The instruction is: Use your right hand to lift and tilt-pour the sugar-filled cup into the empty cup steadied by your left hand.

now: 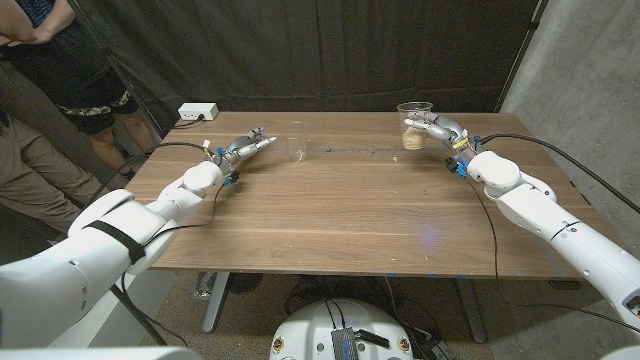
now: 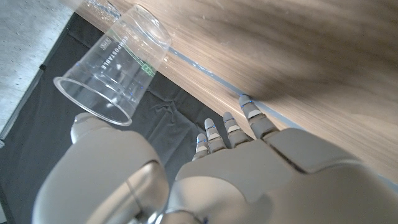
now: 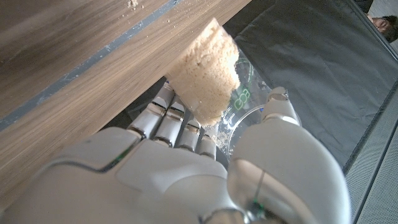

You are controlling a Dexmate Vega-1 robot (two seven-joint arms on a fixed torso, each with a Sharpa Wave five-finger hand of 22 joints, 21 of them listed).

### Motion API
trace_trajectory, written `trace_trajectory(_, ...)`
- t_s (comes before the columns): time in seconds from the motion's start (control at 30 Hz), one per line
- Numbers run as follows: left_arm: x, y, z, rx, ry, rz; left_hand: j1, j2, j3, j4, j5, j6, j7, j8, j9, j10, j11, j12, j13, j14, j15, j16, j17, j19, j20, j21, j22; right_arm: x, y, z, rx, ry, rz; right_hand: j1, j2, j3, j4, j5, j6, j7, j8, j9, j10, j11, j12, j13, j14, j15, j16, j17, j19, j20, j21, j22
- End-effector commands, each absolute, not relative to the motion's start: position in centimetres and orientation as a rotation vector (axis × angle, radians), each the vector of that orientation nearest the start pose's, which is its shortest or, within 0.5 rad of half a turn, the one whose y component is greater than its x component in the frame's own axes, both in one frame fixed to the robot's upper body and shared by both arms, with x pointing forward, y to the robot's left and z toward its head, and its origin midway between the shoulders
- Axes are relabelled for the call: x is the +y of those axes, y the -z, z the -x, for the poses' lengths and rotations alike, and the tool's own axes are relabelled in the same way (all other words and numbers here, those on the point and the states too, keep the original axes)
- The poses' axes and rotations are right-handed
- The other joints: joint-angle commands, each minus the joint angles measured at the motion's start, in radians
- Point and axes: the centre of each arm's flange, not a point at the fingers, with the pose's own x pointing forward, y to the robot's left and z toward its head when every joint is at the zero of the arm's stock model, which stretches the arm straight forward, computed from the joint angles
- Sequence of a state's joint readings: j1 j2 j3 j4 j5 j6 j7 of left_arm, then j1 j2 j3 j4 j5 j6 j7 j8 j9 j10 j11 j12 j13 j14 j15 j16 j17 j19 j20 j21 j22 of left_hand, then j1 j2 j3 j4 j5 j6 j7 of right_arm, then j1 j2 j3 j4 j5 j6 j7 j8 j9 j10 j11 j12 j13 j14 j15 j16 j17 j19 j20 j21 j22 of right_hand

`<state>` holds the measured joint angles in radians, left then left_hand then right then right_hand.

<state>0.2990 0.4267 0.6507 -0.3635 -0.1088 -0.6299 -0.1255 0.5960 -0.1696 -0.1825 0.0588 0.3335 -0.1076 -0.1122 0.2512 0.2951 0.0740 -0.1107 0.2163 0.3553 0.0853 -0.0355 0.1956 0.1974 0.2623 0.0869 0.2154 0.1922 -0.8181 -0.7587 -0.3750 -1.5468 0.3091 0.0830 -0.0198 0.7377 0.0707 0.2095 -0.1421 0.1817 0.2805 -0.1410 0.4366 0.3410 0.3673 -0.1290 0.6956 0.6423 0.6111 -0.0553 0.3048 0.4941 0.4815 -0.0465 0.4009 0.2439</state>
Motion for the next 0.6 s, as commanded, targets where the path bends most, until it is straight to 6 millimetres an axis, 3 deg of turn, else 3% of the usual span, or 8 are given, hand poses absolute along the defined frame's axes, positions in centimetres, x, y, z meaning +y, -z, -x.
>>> trace_trajectory(0.03, 32.4, -0.3, -72.1, -0.556, 0.197, -0.725, 0.004, 0.004, -0.009, -0.001, 0.002, 0.011, 0.001, 0.007, 0.003, 0.003, -0.004, 0.004, 0.002, -0.003, -0.053, 0.003, 0.005, 0.004, -0.007, 0.006, 0.004, -31.8, -4.1, -61.9, -0.618, -0.131, 0.524, 0.002, 0.006, 0.003, 0.005, 0.002, 0.009, 0.001, 0.006, 0.004, 0.007, 0.002, 0.004, 0.003, 0.012, -0.178, -0.002, 0.003, -0.004, -0.078, 0.004, 0.003)
trace_trajectory(0.6, 30.9, -0.3, -72.2, -0.578, 0.213, -0.732, 0.007, 0.017, -0.02, 0.0, 0.006, 0.026, 0.005, 0.015, 0.005, 0.014, -0.006, 0.009, 0.003, 0.004, -0.056, 0.007, 0.005, 0.008, -0.011, 0.008, 0.005, -32.7, -3.7, -61.2, -0.62, -0.13, 0.526, 0.002, 0.007, 0.003, 0.005, 0.002, 0.011, 0.004, 0.005, 0.004, 0.009, 0.001, 0.004, 0.005, 0.015, -0.178, -0.005, 0.006, -0.005, -0.078, 0.006, 0.003)
